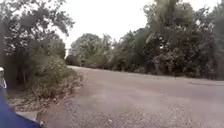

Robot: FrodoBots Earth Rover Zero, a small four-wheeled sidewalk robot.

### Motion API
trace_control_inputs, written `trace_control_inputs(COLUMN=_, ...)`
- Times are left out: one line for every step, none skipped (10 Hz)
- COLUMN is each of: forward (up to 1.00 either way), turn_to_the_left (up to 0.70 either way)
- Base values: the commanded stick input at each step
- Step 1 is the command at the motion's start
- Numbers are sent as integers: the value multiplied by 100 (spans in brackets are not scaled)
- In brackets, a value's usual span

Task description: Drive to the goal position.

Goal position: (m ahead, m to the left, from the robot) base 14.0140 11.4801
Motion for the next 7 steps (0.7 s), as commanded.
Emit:
trace_control_inputs(forward=70, turn_to_the_left=0)
trace_control_inputs(forward=70, turn_to_the_left=0)
trace_control_inputs(forward=70, turn_to_the_left=0)
trace_control_inputs(forward=70, turn_to_the_left=0)
trace_control_inputs(forward=70, turn_to_the_left=0)
trace_control_inputs(forward=70, turn_to_the_left=0)
trace_control_inputs(forward=70, turn_to_the_left=0)
